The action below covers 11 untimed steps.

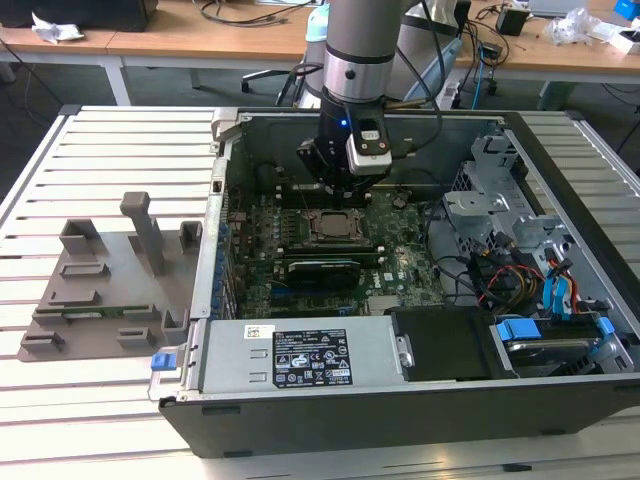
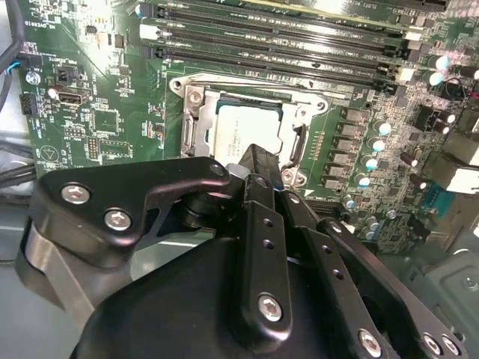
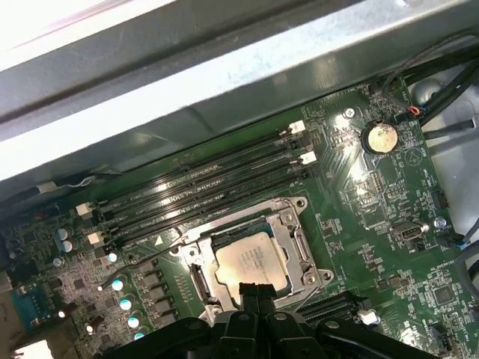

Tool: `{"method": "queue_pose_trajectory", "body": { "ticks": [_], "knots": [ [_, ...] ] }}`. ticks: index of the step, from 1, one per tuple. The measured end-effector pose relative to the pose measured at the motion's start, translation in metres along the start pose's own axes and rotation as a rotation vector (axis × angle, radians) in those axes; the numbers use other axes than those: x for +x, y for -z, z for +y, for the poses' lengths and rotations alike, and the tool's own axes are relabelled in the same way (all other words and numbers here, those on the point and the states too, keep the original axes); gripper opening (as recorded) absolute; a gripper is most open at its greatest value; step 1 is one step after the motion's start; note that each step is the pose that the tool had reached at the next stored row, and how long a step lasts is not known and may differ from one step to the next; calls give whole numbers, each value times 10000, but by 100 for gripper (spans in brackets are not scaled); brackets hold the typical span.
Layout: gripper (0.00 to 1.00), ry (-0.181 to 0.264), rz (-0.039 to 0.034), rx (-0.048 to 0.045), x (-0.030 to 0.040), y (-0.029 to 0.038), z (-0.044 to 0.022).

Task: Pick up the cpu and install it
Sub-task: 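Install the first cpu locking lever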

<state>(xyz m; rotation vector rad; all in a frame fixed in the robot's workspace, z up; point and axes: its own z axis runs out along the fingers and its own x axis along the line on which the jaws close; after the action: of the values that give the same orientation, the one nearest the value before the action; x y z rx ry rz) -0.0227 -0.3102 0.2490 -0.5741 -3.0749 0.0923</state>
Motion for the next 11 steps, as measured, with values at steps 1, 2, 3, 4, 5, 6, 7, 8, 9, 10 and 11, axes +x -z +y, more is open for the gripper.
{"method": "queue_pose_trajectory", "body": {
  "ticks": [1, 2, 3, 4, 5, 6, 7, 8, 9, 10, 11],
  "knots": [
    [11, 71, -4, 0, 0, 0, 0],
    [11, 114, -7, 0, 0, 0, 0],
    [11, 160, -10, 0, 0, 0, 0],
    [11, 215, -13, 0, 0, 0, 0],
    [11, 262, -16, 0, 0, 0, 0],
    [11, 322, -19, 0, 0, 0, 0],
    [11, 374, -22, 0, 0, 0, 0],
    [11, 428, -26, 0, 0, 0, 0],
    [11, 484, -29, 0, 0, 0, 0],
    [11, 665, -40, 1, 0, 0, 0],
    [11, 798, -47, 1, 0, 0, 0]
  ]
}}
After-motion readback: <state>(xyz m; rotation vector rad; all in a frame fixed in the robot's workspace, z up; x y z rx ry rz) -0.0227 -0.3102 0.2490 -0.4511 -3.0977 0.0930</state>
